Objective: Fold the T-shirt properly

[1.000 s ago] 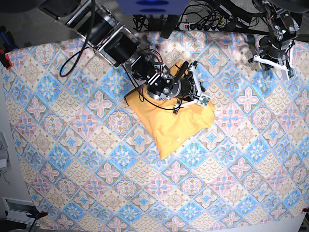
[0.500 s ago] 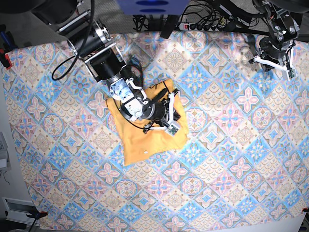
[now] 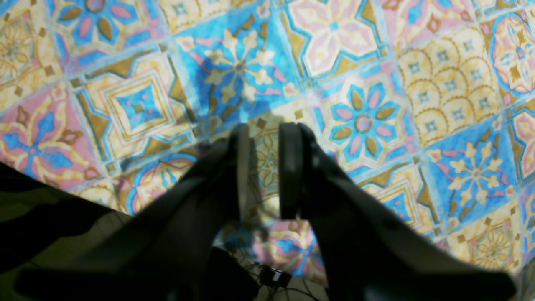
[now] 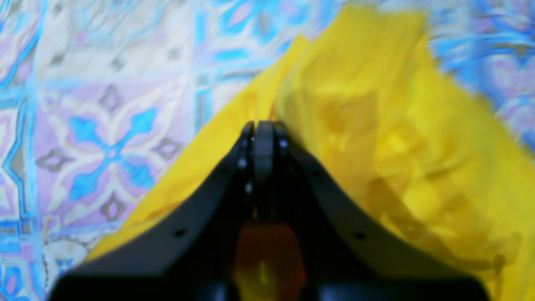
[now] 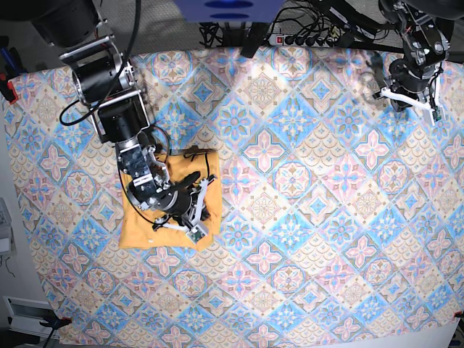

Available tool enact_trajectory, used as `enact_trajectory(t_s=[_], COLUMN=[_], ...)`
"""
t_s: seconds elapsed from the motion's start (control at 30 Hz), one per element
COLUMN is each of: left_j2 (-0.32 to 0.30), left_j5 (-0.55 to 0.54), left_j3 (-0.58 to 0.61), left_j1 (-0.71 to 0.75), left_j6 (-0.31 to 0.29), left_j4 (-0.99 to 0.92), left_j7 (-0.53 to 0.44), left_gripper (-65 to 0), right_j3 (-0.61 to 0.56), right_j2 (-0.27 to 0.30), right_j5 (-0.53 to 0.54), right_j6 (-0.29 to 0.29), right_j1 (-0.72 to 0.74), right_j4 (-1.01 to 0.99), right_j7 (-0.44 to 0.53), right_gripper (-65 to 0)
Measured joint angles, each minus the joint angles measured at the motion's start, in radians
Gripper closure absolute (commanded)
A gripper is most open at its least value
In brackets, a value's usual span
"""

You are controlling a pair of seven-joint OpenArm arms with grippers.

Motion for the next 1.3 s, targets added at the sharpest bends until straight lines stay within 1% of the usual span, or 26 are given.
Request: enact_trajectory(t_s=[0.13,0.27,0.37,0.47,0.53,0.67,0.83,0.87,1.03,1.07,1.2,1.3], left_j2=[-0.002,-0.001,-0.001,0.001,-0.001,0.002,0.031,0.034,0.029,0.029,0.034,0.05], left_j5=[0.0,0.0,0.0,0.0,0.003,-0.005,0.003,0.0,0.001,-0.002,-0.001,0.002], left_j3=[0.0,0.0,0.0,0.002,0.023,0.066,0.068,0.071,0.089,0.091,0.09,0.087], left_j1=[0.0,0.001,0.001,-0.002,-0.002,-0.003,0.0,0.001,0.011,0.019,0.054,0.089], left_j6=[0.0,0.0,0.0,0.0,0.004,-0.001,0.003,0.002,0.002,0.0,0.0,0.002], left_j4=[0.0,0.0,0.0,0.0,0.0,0.0,0.0,0.0,0.0,0.0,0.002,0.005], left_j7=[-0.001,0.0,-0.001,0.0,-0.002,0.0,-0.004,0.007,0.063,0.057,0.057,0.046], left_gripper=[-11.3,-11.3,-11.3,-11.3,-11.3,-11.3,-11.3,-11.3,-11.3,-11.3,-11.3,-11.3], right_j3=[0.003,0.003,0.005,0.004,0.0,0.008,0.13,0.153,0.249,0.263,0.317,0.377], right_j2=[0.021,0.036,0.039,0.034,0.028,0.034,0.031,0.041,0.085,0.086,0.076,0.077], right_j5=[0.002,-0.002,-0.002,0.002,0.001,0.0,0.004,0.003,-0.003,-0.006,0.004,0.0], right_j6=[0.002,0.0,-0.01,0.0,0.006,0.003,0.001,0.006,-0.004,-0.01,0.01,0.001], right_j1=[0.021,0.001,-0.052,-0.121,-0.179,-0.276,-0.435,-0.469,-0.652,-0.684,-0.813,-0.919], right_j4=[0.002,0.026,0.147,0.286,0.381,0.563,0.75,0.776,0.909,0.936,1.025,1.061], right_j7=[0.004,-0.014,-0.029,-0.066,-0.093,-0.142,-0.16,-0.157,-0.175,-0.174,-0.158,-0.169], right_gripper=[0.0,0.0,0.0,0.0,0.0,0.0,0.0,0.0,0.0,0.0,0.0,0.0])
